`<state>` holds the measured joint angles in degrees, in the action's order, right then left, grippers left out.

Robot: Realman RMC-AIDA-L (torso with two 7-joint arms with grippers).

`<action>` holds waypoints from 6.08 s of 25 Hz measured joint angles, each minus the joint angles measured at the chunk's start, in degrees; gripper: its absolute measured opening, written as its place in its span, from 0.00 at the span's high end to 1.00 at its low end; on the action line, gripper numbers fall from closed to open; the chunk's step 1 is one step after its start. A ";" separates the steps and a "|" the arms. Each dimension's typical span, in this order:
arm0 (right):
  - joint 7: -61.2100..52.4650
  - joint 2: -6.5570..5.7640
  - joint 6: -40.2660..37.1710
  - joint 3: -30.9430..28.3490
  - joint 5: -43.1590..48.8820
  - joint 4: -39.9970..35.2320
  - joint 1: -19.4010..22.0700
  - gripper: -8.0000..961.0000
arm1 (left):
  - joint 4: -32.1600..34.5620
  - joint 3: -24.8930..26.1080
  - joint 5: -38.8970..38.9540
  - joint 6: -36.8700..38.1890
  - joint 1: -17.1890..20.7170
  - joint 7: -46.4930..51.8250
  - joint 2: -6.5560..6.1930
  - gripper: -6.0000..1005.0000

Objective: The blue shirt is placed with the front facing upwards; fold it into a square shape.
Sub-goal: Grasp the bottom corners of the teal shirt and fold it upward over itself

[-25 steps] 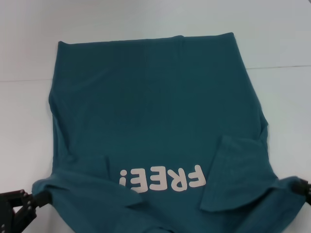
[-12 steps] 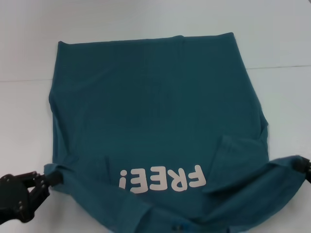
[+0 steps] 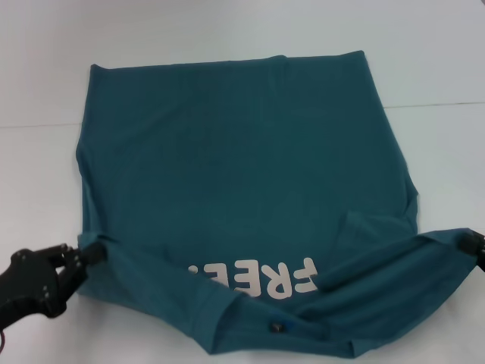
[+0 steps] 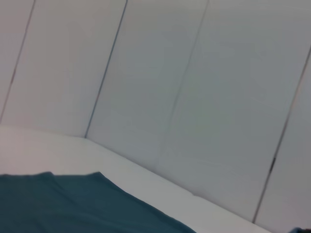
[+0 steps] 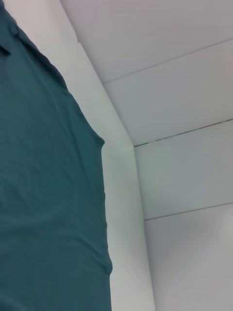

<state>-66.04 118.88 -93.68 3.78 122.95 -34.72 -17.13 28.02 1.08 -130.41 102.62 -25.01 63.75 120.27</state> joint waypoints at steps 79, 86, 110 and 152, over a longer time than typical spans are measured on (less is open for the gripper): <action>-2.25 -0.40 37.72 2.78 -5.98 7.56 -18.85 0.96 | -7.64 0.12 12.99 -35.74 -11.04 -0.07 0.08 0.95; -2.18 -0.48 41.52 5.12 -5.99 8.85 -20.07 0.96 | -7.64 0.01 16.18 -37.78 -11.33 0.05 0.38 0.95; -2.26 -0.76 46.35 8.19 -7.73 8.91 -23.45 0.96 | -8.75 -0.03 16.98 -43.80 -15.01 0.00 0.33 0.95; -2.16 -0.53 55.01 10.99 -8.13 10.46 -26.94 0.96 | -10.08 -0.20 17.03 -50.49 -18.27 0.04 0.85 0.95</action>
<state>-68.20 118.36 -38.68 14.77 114.83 -24.25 -44.06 17.93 0.89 -113.38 52.13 -43.28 63.79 121.11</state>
